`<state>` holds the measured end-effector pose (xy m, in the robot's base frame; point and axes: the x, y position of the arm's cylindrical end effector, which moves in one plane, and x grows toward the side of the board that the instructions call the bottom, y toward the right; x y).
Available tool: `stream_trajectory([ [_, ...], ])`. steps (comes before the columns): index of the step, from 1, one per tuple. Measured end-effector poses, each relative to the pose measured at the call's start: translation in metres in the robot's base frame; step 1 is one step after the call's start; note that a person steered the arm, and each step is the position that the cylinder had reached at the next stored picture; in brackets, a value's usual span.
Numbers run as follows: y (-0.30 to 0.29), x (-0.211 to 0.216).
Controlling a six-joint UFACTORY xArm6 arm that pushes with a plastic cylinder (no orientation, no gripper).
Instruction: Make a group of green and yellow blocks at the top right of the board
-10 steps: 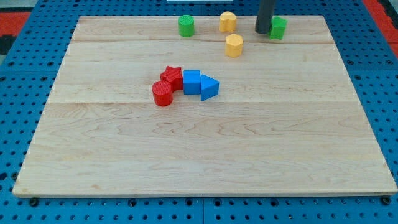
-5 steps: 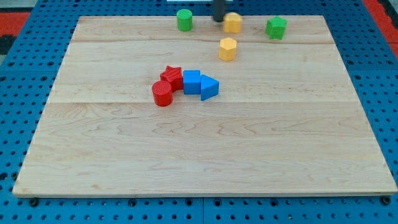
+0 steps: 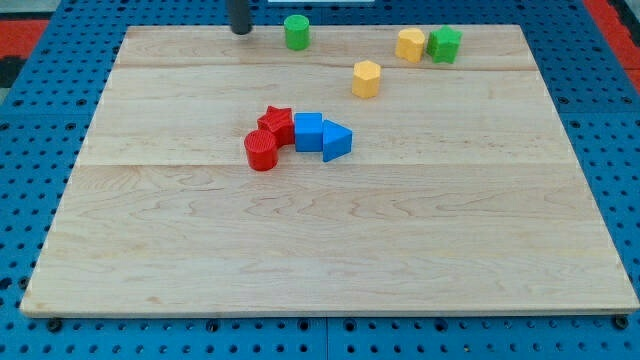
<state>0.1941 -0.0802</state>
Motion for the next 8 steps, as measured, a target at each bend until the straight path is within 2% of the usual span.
stream_trajectory([
  [1, 0.124, 0.011],
  [2, 0.209, 0.022],
  [3, 0.111, 0.024],
  [4, 0.054, 0.076],
  [5, 0.085, 0.124],
  [7, 0.200, 0.083],
  [8, 0.164, 0.099],
])
